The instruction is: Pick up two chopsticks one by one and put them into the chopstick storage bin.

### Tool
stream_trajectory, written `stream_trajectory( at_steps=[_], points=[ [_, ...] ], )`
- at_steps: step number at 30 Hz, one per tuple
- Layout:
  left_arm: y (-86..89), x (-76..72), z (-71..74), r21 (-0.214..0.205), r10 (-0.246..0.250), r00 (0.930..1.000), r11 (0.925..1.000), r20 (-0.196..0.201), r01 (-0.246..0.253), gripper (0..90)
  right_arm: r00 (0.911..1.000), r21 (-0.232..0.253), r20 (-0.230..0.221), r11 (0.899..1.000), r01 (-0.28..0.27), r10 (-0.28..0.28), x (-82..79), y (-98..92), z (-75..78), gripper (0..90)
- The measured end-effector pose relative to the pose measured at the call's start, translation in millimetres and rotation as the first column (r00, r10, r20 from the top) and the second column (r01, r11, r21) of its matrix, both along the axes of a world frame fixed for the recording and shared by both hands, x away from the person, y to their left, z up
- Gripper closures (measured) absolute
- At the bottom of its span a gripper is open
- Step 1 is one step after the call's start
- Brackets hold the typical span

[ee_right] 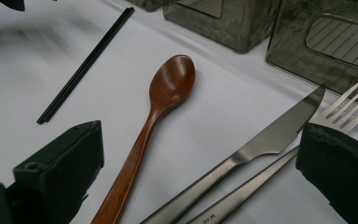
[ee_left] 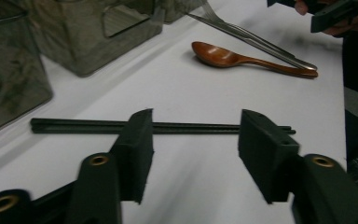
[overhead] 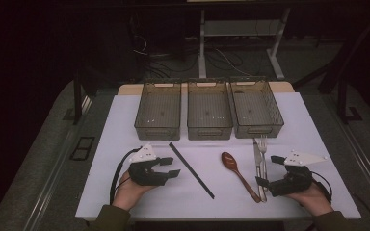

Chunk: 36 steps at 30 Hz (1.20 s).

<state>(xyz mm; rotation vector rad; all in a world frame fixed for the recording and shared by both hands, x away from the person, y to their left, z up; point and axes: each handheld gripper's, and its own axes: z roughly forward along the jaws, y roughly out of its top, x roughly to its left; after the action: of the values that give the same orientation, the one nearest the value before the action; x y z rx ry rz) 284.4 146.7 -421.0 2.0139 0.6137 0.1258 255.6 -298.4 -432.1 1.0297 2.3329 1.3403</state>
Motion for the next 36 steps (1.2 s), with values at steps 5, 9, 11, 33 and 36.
stream_trajectory(
  at_steps=[5,9,11,33,36],
  points=[
    [-12.8,1.8,-3.3,0.026,-0.037,0.9991,0.9990,-0.019,0.037,66.4,1.0000,-0.002,-0.004,1.000,0.002,-0.002,0.7,0.3,-0.6,0.1],
    [-23.8,1.6,-5.7,0.049,-0.062,0.9978,0.9968,-0.024,0.064,77.4,0.9999,0.002,-0.011,1.000,0.001,-0.001,0.7,0.6,-0.7,0.1],
    [-25.8,1.5,-6.0,0.054,-0.066,0.9975,0.9963,-0.024,0.067,83.1,0.9999,0.004,-0.012,1.000,0.001,-0.001,0.7,0.8,-0.7,0.1],
    [-101.8,-11.2,-21.8,0.118,-0.215,0.9742,0.9678,-0.068,0.222,88.6,0.9998,0.007,-0.020,1.000,0.002,-0.002,1.7,1.5,-1.9,0.1],
    [-110.5,-12.5,-24.9,0.123,-0.229,0.9704,0.9636,-0.076,0.237,88.6,0.9998,0.004,-0.021,1.000,0.004,-0.004,1.8,1.3,-2.0,0.1]
  ],
)
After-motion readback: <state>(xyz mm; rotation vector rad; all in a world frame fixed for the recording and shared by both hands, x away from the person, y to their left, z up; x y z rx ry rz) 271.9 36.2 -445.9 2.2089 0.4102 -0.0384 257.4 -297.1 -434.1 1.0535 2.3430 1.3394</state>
